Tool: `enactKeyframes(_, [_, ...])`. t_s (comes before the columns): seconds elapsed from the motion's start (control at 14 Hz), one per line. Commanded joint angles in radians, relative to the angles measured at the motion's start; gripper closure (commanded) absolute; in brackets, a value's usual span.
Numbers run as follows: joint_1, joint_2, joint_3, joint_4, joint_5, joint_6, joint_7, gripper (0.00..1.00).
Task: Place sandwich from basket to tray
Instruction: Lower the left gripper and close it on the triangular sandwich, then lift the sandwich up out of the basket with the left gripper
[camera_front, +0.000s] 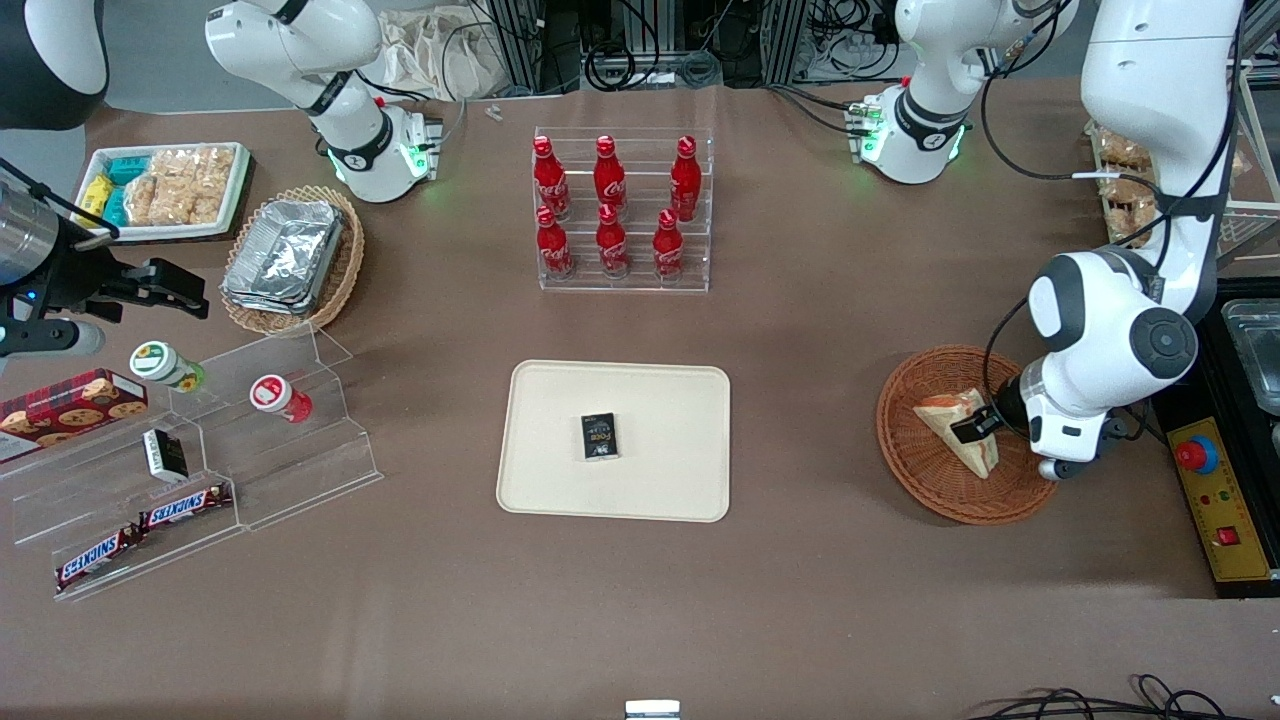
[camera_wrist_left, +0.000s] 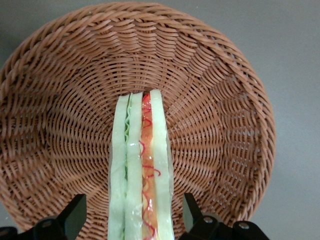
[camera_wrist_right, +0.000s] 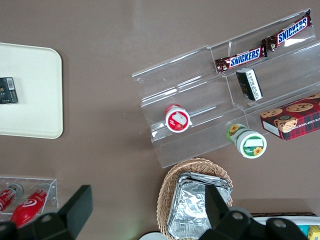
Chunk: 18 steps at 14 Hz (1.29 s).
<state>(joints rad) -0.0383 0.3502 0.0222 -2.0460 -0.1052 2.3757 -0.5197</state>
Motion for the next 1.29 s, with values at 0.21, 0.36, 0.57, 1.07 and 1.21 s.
enactKeyframes(0.21, [0.005,0.012,-0.005,-0.031,-0.016,0.062,-0.026,0.44])
enactKeyframes(0.36, [0.003,0.003,-0.007,-0.007,-0.016,-0.001,-0.028,0.65])
enactKeyframes(0.57, [0.001,-0.054,-0.008,0.055,-0.01,-0.178,-0.026,0.85])
enactKeyframes(1.07, [-0.017,-0.132,-0.033,0.444,-0.007,-0.7,-0.137,0.88])
enactKeyframes(1.21, [-0.018,-0.129,-0.054,0.506,-0.013,-0.75,-0.137,0.88])
